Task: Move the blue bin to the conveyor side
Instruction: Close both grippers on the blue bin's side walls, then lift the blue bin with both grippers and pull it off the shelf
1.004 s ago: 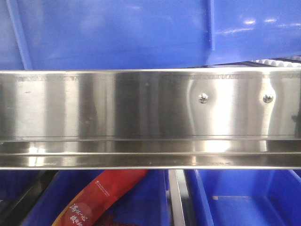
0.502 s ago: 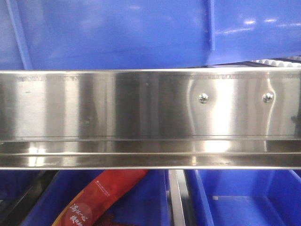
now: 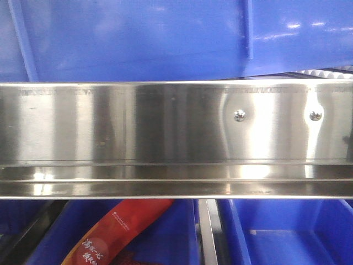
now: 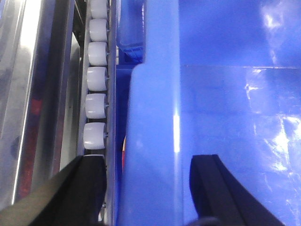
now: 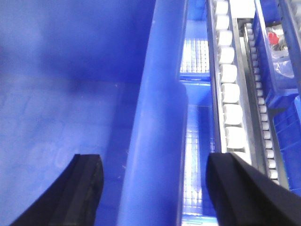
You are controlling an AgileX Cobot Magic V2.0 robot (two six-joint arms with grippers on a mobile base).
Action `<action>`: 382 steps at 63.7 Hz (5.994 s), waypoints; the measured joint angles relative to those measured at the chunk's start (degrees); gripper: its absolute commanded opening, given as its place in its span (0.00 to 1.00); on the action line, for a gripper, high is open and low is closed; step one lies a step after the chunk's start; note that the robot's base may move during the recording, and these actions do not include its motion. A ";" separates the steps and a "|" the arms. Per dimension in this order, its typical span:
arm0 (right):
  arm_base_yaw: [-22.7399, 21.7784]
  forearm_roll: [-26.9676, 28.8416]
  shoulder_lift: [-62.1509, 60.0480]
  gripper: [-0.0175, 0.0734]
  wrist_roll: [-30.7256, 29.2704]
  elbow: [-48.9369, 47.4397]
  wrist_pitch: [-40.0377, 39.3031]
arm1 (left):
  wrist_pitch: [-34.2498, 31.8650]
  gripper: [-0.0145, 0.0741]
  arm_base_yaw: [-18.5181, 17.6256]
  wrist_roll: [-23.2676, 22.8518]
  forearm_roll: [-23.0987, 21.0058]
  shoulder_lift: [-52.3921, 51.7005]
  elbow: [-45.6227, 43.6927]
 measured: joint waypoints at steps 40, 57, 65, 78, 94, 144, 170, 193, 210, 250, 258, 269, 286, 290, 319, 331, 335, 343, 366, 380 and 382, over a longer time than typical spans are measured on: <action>0.19 0.56 0.25 0.28 -0.77 0.00 0.24 | 0.00 0.51 0.00 0.03 0.00 0.00 0.00; 0.53 1.27 0.25 0.16 -0.54 0.00 -0.41 | 0.00 0.51 0.13 0.03 0.26 0.00 0.00; 0.53 0.90 0.25 0.12 -0.41 0.00 -0.41 | 0.00 0.51 0.13 0.03 0.36 0.00 0.00; 0.53 0.80 0.25 0.11 -0.41 0.00 -0.41 | 0.00 0.51 0.13 0.03 0.60 0.00 0.00; 0.53 0.69 0.25 0.11 -0.31 0.00 -0.41 | -1.43 0.44 0.13 0.52 1.42 0.75 0.00; 0.53 0.58 0.25 0.11 -0.20 0.00 -0.52 | -9.89 0.37 0.13 1.58 1.52 1.54 0.00; 0.53 0.36 0.25 0.11 -0.09 0.00 -0.52 | -9.55 0.15 0.13 1.78 1.15 1.54 0.00; 0.53 -0.70 1.24 0.11 0.04 -2.76 2.01 | -4.19 0.15 0.13 1.78 1.02 -2.19 0.18; 0.53 -1.30 1.34 0.11 0.20 -3.70 2.44 | -1.84 0.15 0.13 1.78 0.91 -7.14 0.18; 0.53 -1.72 -0.82 0.11 0.20 -6.51 3.39 | 0.59 0.15 0.13 1.66 -0.50 -11.93 -0.04; 0.43 -1.84 -1.49 0.11 0.20 -7.49 3.55 | 0.71 0.15 0.13 1.66 -1.27 -12.83 -0.04; 0.43 -1.43 -2.70 0.11 0.20 -7.70 3.60 | 1.47 0.15 0.13 1.66 -1.28 -15.17 -0.04; 0.43 0.02 -5.62 0.11 0.20 -7.70 3.91 | 5.57 0.15 0.13 0.93 -1.17 -18.73 -0.37; 0.43 0.12 -6.71 0.11 0.20 -7.57 3.91 | 5.87 0.15 0.13 0.50 -1.17 -20.00 -0.37; 0.55 0.85 -16.29 0.11 0.75 1.37 3.91 | 6.35 0.15 0.13 -0.04 -1.80 -26.59 2.27; 0.55 1.18 -18.17 0.11 0.84 1.50 4.01 | 6.76 0.15 0.13 -0.63 -2.25 -30.20 5.76; 0.55 1.30 -18.40 0.11 0.84 1.50 4.01 | 6.86 0.15 0.13 -0.63 -2.34 -30.99 5.76; 0.55 1.69 -18.53 0.11 0.84 1.50 4.01 | 6.86 0.15 0.13 -0.84 -2.12 -31.77 5.76; 0.55 1.67 -18.53 0.11 0.84 1.50 4.01 | 6.76 0.15 0.13 -0.95 -2.12 -31.86 6.59; 0.55 1.67 -18.53 0.11 0.84 1.50 4.01 | 6.76 0.15 0.13 -0.95 -2.12 -31.86 6.68; 0.55 1.67 -18.53 0.11 0.84 1.50 4.01 | 6.76 0.15 0.13 -0.95 -2.12 -31.86 6.68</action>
